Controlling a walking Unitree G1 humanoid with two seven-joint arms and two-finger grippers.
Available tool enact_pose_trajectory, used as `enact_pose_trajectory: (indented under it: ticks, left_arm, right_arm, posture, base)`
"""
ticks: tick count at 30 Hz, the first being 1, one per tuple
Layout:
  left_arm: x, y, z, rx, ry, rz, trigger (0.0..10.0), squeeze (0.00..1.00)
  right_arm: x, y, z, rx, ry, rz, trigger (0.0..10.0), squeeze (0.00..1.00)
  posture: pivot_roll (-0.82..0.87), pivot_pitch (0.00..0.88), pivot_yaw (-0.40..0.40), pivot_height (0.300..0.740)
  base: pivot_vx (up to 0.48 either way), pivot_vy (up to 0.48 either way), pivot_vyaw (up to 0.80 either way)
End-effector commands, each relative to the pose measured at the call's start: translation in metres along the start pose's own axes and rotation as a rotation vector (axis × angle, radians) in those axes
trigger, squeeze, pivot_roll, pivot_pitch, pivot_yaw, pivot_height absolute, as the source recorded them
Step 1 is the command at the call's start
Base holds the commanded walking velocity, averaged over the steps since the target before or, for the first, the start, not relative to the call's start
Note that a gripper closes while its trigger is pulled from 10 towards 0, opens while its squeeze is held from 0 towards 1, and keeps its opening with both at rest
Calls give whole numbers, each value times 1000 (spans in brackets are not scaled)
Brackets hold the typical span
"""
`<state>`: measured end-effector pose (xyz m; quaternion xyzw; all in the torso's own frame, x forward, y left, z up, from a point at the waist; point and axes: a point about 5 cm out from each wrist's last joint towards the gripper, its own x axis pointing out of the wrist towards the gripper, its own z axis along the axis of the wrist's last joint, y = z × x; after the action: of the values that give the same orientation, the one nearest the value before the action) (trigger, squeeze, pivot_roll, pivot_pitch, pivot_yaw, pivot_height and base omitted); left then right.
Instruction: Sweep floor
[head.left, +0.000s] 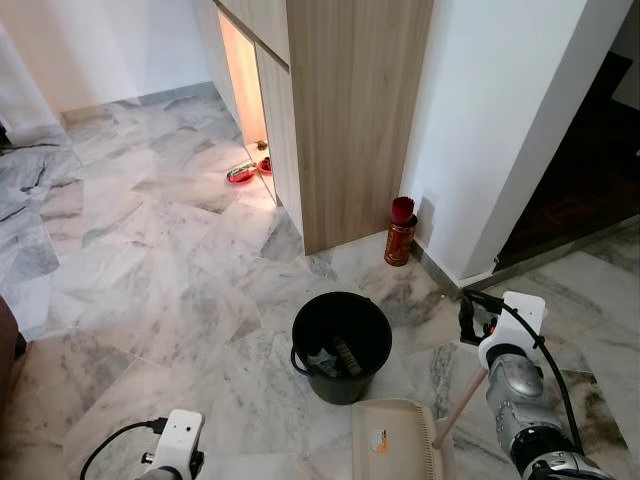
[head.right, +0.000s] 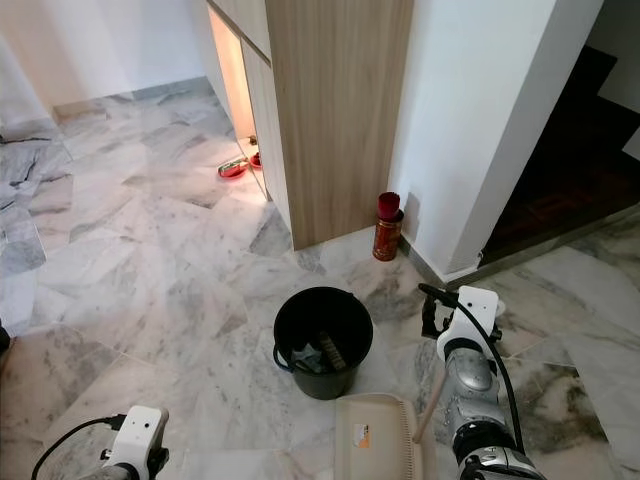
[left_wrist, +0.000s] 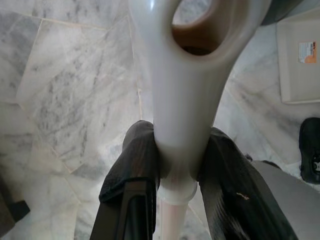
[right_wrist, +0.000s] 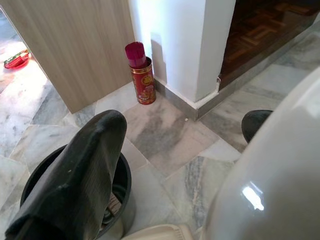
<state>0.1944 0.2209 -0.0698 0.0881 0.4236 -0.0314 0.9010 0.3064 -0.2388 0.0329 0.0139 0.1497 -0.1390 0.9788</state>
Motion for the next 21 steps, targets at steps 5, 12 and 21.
enact_pose_trajectory:
  ticks: [5, 12, 21]
  left_arm:
    - [-2, 3, -7, 19, 26, 2, 10000, 0]
    - [-1, 0, -6, 21, 21, -3, 10000, 0]
    - [-1, -2, -7, 13, 21, -3, 10000, 0]
  right_arm:
    - [0, 4, -2, -1, 11, 9, 10000, 0]
    - [1, 4, -1, -4, 14, 5, 10000, 0]
    - [3, 9, 6, 12, -27, 34, 0, 0]
  posture:
    - [72, 0, 54, 740]
    - [74, 0, 51, 740]
    - [70, 2, 41, 740]
  base:
    - [0, 0, 0]
    - [0, 0, 0]
    - [0, 0, 0]
